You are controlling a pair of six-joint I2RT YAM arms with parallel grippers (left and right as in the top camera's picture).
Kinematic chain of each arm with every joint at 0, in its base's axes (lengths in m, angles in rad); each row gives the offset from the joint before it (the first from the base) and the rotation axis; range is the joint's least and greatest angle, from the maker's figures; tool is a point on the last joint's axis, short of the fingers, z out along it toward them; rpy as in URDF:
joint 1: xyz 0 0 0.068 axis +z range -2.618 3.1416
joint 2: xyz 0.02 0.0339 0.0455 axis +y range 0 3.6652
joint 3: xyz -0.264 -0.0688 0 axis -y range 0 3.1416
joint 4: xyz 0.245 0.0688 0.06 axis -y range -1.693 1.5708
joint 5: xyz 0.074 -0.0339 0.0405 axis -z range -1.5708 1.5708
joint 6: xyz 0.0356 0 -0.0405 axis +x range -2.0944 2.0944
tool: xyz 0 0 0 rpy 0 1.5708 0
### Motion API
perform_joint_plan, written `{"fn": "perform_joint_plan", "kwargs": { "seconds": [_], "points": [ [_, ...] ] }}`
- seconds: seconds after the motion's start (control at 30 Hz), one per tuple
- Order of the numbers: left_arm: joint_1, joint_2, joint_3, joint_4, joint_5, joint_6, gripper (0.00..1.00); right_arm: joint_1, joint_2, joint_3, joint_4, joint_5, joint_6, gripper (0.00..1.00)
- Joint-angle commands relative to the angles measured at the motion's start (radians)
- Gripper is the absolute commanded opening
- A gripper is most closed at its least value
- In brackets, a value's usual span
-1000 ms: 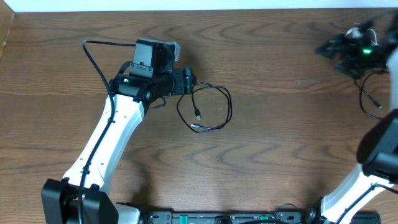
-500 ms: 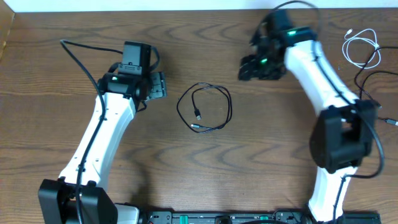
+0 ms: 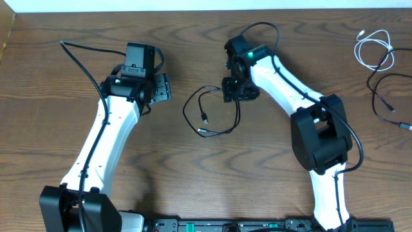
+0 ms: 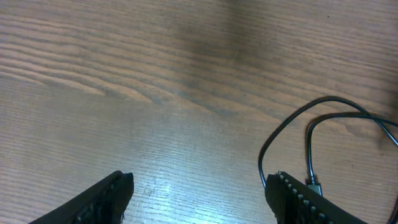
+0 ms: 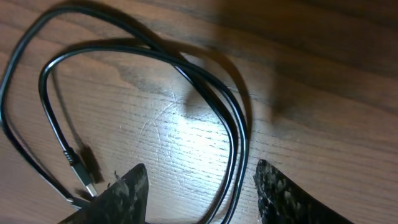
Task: Untangle cables
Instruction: 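Reach the right gripper down and grasp the coiled black cable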
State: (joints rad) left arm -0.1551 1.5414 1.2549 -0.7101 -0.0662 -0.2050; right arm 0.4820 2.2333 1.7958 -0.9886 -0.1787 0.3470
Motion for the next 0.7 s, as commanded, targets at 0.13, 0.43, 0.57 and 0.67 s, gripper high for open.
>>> {"fn": "perform_joint_plan", "kwargs": {
  "seconds": [0.13, 0.43, 0.57, 0.67],
  "points": [
    [0.002, 0.007, 0.006, 0.015, 0.026, 0.006, 0.73, 0.052, 0.044, -0.001, -0.009, 0.161, -0.018, 0.44],
    [0.002, 0.008, 0.006, 0.013, 0.029, 0.006, 0.73, 0.053, 0.060, -0.011, -0.057, 0.158, -0.019, 0.38],
    [0.002, 0.008, 0.006, 0.015, 0.029, 0.006, 0.73, 0.053, 0.061, -0.015, -0.084, 0.180, -0.019, 0.36],
    [0.002, 0.008, 0.006, 0.014, 0.029, 0.006, 0.73, 0.048, 0.061, -0.019, -0.131, 0.235, -0.017, 0.36]
  ]
}}
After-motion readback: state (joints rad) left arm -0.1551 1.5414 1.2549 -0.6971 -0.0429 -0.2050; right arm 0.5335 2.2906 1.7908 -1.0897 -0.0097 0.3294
